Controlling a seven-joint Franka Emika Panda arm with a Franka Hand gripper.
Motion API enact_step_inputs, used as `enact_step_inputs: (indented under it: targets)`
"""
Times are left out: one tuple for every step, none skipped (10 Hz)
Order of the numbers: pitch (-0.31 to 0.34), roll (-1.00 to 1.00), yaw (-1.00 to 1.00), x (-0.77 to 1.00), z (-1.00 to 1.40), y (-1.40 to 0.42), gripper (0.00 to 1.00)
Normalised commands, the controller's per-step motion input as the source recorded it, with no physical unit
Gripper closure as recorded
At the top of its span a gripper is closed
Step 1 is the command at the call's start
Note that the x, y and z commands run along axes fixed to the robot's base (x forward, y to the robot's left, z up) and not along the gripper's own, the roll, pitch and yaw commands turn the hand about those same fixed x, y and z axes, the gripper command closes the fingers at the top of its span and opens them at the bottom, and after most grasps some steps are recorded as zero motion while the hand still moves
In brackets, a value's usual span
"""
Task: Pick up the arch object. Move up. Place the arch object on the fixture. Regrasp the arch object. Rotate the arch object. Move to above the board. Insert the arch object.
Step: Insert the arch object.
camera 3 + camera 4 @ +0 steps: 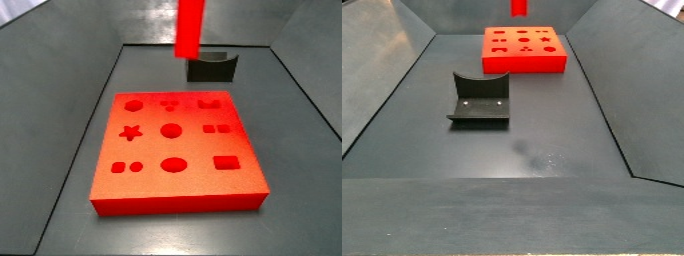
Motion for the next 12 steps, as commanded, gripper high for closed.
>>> enact_step_inputs:
  targets:
    - [0.000, 0.17, 0.15, 0.86, -0.18, 0.02, 1.00]
    - [-0.001, 0.22, 0.16, 0.82, -0.12, 0.00, 1.00]
    - [0.000, 0.23, 0.14, 0.82, -0.15, 0.00, 1.00]
    - [0.000, 0.24, 0.20, 0.75, -0.18, 0.00, 1.00]
    - [-0.034, 0.18, 0.23, 0.62, -0.46, -0.20, 1.00]
    - [-0.126, 0.19, 0.06, 0.29, -0.77, -0.29, 1.00]
    - [-0.163, 0.17, 0.02, 0.19, -0.75, -0.30, 1.00]
    - [-0.171, 0.21, 0.06, 0.17, -0.68, -0.30, 1.00]
    - [0.000, 0.31, 0.02, 0.32, -0.39, -0.21, 1.00]
    - [0.206, 0.31, 0.00, 0.20, -0.11, -0.04, 1.00]
    - [0.099, 0.10, -0.13, -0.01, -0.05, 0.00, 1.00]
    - [0.037, 0.05, -0.12, -0.03, -0.06, 0.00, 1.00]
